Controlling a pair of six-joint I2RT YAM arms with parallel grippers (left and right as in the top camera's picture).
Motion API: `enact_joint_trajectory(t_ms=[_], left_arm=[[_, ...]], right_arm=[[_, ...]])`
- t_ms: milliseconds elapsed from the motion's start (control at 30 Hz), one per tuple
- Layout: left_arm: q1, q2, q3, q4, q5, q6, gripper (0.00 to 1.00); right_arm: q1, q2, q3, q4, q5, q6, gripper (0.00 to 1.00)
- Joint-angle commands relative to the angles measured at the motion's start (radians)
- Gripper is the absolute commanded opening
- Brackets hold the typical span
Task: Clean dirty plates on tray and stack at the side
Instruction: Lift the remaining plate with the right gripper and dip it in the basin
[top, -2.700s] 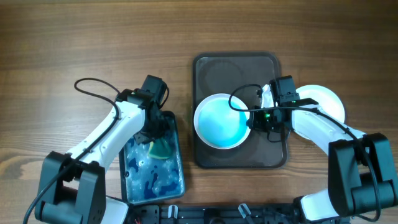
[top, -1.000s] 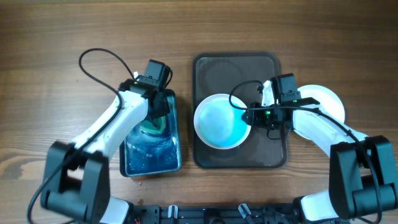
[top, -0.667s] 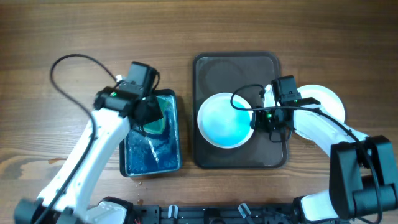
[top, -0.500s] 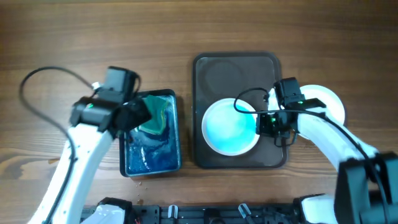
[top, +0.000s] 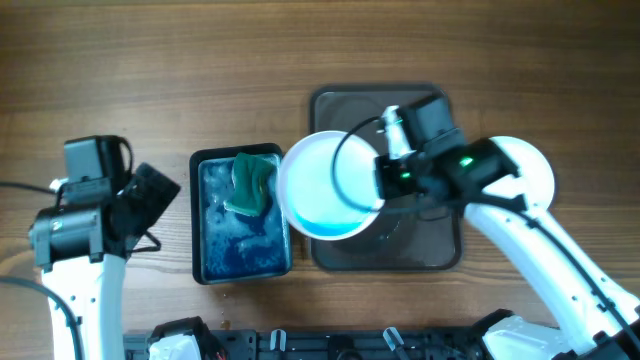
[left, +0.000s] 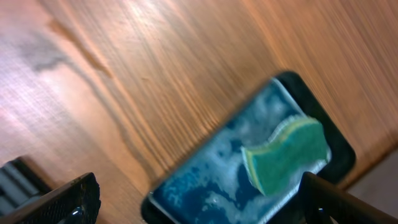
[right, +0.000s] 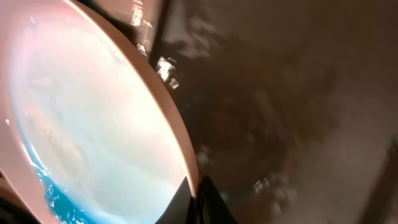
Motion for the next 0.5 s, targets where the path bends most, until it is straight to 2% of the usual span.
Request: enact_joint_trajectory(t_ms=[0,233,467], left_arm=[[0.09,-0.027,0.015,-0.018,-0.006,-0.017,1.0],[0.121,-0.025,0.015,-0.033,-0.006,-0.017,1.0],[0.121,-0.025,0.015,-0.033,-0.006,-0.017,1.0]], right_arm=[[0.143,0.029,0.03,0.078,0.163,0.056,0.04],[0.38,0.127,0.03,0.317,0.465,0.108,0.04],[0.52,0.156,0.03,0.471,0.835,0.014,0.04]])
